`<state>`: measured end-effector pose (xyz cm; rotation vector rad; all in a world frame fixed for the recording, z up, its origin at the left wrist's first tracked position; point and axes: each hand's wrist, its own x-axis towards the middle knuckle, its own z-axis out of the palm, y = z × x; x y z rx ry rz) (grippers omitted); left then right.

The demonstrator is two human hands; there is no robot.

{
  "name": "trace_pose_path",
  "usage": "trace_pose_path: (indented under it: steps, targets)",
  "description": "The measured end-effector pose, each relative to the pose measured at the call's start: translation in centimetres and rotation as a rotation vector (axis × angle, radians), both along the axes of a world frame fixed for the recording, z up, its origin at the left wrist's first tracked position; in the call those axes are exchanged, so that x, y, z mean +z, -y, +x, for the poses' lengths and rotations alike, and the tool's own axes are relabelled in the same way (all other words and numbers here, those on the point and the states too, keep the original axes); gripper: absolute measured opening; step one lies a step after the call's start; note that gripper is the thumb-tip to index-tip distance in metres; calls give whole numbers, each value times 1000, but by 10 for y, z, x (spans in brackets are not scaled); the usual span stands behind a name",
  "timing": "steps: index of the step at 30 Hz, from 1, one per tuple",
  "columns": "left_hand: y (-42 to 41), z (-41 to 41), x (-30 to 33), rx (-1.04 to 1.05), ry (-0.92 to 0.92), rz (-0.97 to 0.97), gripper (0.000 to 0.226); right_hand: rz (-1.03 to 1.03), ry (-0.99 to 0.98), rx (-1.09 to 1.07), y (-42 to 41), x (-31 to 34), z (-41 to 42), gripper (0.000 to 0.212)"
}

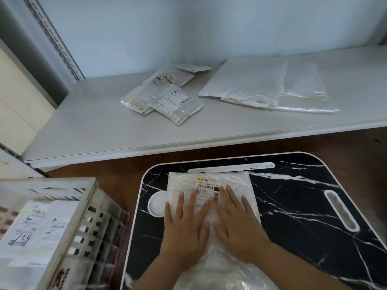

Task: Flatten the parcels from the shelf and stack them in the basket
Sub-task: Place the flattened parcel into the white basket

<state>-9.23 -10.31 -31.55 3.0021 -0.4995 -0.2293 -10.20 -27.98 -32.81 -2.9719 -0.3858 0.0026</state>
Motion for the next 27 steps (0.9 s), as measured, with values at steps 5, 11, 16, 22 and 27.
trace_pose_path:
  steps: [5, 11, 16, 22, 27]
  targets:
    - [-12, -51, -10, -83, 23, 98, 58, -131, -154, 41, 5, 0, -55, 93]
    - [-11, -57, -30, -20, -46, 123, 68, -147, -235, -17, 1, -9, -60, 98]
    - [-11, -55, -31, 0, -93, 73, 70, -143, -235, -19, 1, -20, -58, 95]
    - [-10, -53, -29, -3, -185, 85, 70, -114, -322, 19, 3, -13, -54, 98]
    - [-9, -42, -7, 18, -293, 33, 74, 75, -474, 60, 13, 16, -42, 102]
